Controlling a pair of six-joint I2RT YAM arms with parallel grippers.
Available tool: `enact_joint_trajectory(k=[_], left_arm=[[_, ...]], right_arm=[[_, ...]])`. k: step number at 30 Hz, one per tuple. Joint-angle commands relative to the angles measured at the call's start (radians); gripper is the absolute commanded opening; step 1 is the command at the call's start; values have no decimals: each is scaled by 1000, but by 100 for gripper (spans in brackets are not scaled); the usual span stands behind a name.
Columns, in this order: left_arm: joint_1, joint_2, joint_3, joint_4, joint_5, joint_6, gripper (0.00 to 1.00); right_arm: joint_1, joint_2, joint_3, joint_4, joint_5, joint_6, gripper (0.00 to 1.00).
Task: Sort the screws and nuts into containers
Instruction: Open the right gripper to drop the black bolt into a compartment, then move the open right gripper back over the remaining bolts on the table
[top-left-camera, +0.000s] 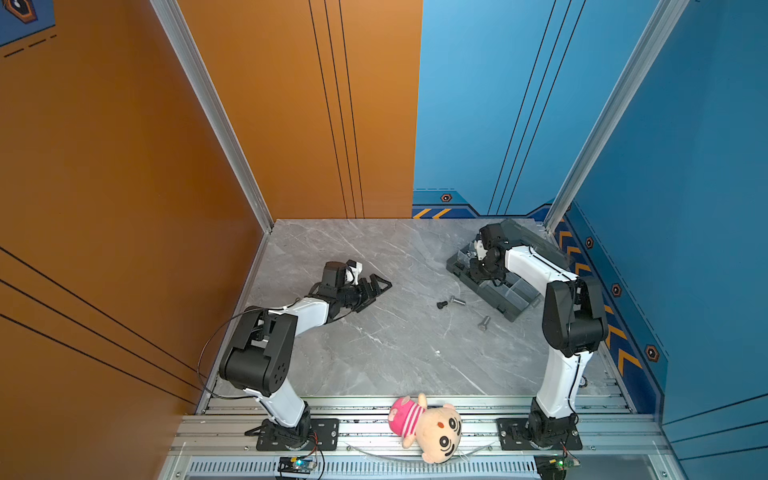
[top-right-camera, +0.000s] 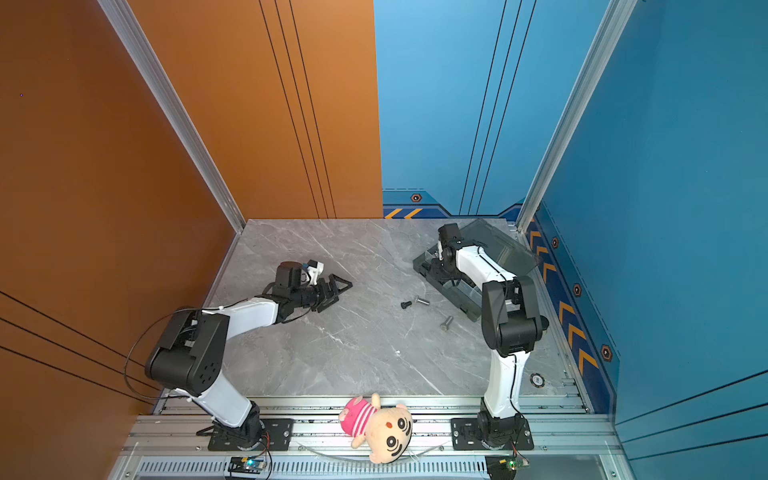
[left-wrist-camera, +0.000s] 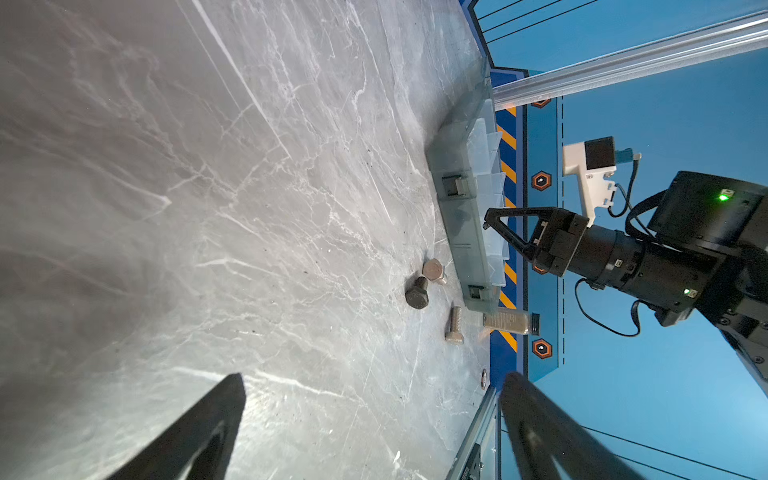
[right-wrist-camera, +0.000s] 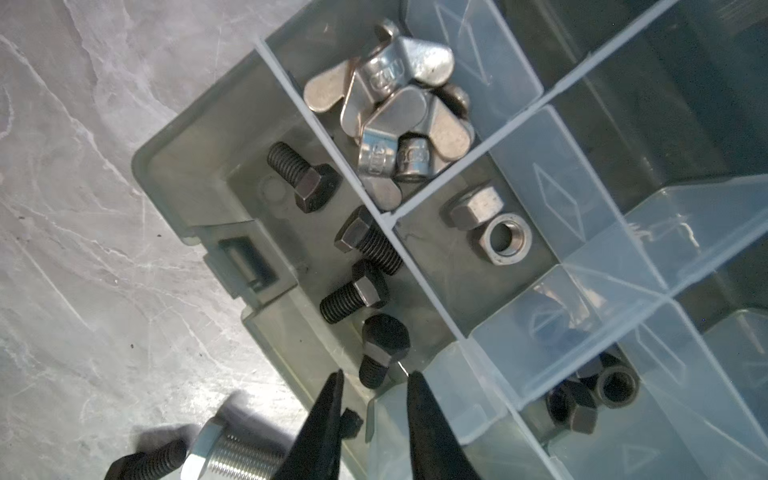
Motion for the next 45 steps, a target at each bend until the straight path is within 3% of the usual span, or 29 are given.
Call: enact_joint_trajectory(k=[1,7,12,17,22,27,30,35,45], left_arm=[[-10,-12,13,-7,-4,11,98],[-11,-13,14,-7,-8,10,97],[-11,-13,15,-8,-6,10,98],[-13,-11,15,-8,-3,12,98],[-13,-6,15,-8,1,13,98],[-13,-8,15,-8,1,13,98],[-12,-9,17,-8,3,13,98],[-12,-9,16,-7,2,14,98],[-13,-7,15,-7,-1,16,98]], right_arm=[[5,-27,20,-48,10,31,31],[37,-108,-24,-41,15,146,34],[92,-177,-72,-48,85,338,39],[132,-203,-117,-44,62,477,41],[173,-198,-141,-39,18,502,42],[175,-176,-120,-46,-44,375,43],[173,-151,-80,-70,-124,170,42],[177,-124,-39,-126,-151,-101,42],[239,-116,-35,-133,-116,-379,42]])
